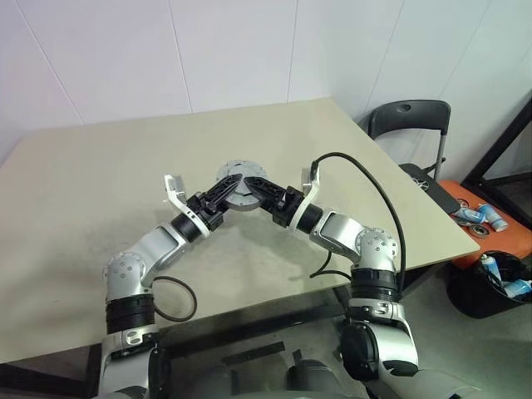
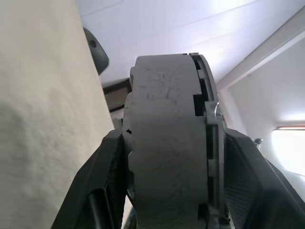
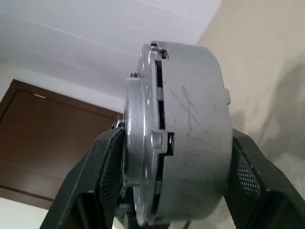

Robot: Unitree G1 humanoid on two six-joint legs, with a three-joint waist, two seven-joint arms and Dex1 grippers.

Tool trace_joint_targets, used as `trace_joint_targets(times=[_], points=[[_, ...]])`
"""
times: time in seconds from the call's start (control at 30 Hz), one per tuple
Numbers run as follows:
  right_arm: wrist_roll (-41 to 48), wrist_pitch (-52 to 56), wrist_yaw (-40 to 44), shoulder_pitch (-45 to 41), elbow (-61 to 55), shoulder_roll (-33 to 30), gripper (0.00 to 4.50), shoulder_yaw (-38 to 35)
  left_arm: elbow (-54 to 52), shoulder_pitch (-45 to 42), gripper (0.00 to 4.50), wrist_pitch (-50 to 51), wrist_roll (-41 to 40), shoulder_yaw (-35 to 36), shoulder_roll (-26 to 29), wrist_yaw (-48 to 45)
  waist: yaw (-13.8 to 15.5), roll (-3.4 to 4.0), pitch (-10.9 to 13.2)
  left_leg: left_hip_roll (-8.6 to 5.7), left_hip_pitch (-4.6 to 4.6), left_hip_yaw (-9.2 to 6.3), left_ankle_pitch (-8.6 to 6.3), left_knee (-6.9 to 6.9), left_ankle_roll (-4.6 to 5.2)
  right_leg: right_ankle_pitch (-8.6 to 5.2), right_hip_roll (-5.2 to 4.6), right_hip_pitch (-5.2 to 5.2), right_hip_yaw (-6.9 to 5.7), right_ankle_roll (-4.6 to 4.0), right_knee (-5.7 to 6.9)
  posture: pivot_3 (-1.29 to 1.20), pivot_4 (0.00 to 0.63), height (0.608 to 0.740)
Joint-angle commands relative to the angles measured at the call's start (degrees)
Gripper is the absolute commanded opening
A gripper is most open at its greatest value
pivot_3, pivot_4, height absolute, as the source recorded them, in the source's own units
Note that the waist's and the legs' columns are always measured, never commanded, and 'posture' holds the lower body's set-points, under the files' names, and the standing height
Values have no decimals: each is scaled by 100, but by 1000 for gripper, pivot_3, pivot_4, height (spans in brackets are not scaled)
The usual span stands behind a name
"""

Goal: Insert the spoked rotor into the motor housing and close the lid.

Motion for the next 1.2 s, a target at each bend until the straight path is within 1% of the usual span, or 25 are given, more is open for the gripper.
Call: trace_joint_targets(times=[0.03, 0.17, 0.23, 0.37, 0.5, 0.6, 0.73, 0.9, 1.0, 1.07, 1.1, 1.2], points=[[111, -111, 92, -139, -117, -73, 2901, -79, 176, 81, 2399, -543, 189, 762, 537, -273, -40, 0, 0, 2, 3, 2, 0, -1, 0, 0, 1, 0, 2, 0, 1, 0, 0, 740], [108, -116, 152, -168, -56, -87, 2901, -35, 456, 184, 2399, -761, 434, 1008, 811, -415, -44, 0, 0, 10, 3, 0, 0, -2, 0, 0, 6, 0, 1, -2, 1, 0, 0, 740], [94, -106, 181, -180, -36, -91, 2901, -10, 647, 229, 2399, -949, 667, 1187, 973, -455, 19, -3, -1, 10, 0, 0, 0, -2, 0, 0, -2, 0, 0, 0, -1, 0, 0, 740], [66, -106, 196, -168, -10, -85, 2901, 44, 919, 305, 2399, -1182, 1039, 1461, 1353, -597, 16, -9, -3, 7, -3, 1, 0, 4, 0, 1, -7, 1, 1, 2, -2, 0, 0, 740], [-7, -105, 231, -143, -1, -84, 2901, 115, 1305, 307, 2399, -1289, 1409, 1580, 1666, -870, 7, -9, -3, 11, -2, 0, 0, 2, 0, 2, -4, 0, 0, 3, -2, 0, 0, 740], [-34, -104, 239, -160, 16, -74, 2901, 127, 1703, 243, 2399, -1542, 1790, 1621, 1769, -1007, 8, -9, -3, 13, -1, 1, 0, 1, 0, 2, -3, 0, 0, 2, -1, 0, 0, 740], [-55, -85, 243, -171, 27, -115, 2901, 128, 2071, 226, 2399, -1796, 2372, 1499, 1838, -1201, 16, -11, -5, 13, -2, 1, 0, 3, 0, 2, -6, 0, -1, 2, 0, 0, 0, 740], [-37, -72, 207, -126, -29, -130, 2901, 129, 2790, 113, 2399, -2521, 3260, 1457, 1864, -1191, 13, -17, -8, 13, -2, 0, 0, 2, -1, 2, -9, 0, -1, 2, 0, 0, 0, 740], [-48, -71, 186, -109, -50, -139, 2901, 131, 3096, 75, 2399, -2654, 3528, 1434, 1891, -1350, -7, -17, -9, 18, 7, 3, 0, 3, -1, 5, -7, 1, 0, -3, 10, 0, 0, 740], [-65, -84, 175, -101, -49, -151, 2946, 129, 3223, 64, 3046, -2682, 3682, 1400, 1916, -1459, -17, -16, -9, 23, 16, 8, 0, 2, -1, 7, -2, 3, 4, -6, 14, 0, 0, 740], [-72, -84, 171, -92, -54, -158, 2946, 131, 3281, 62, 3290, -2757, 3805, 1367, 1929, -1467, -22, -16, -9, 25, 19, 8, 0, 2, -1, 7, 0, 4, 5, -7, 16, 0, 0, 740], [-86, -70, 180, -45, -80, -172, 2946, 155, 3483, 39, 4285, -2831, 4103, 1302, 1990, -1395, -5, -14, -14, 27, 18, 9, 0, 2, -1, 7, 1, 3, 6, -8, 18, 0, 0, 740]])
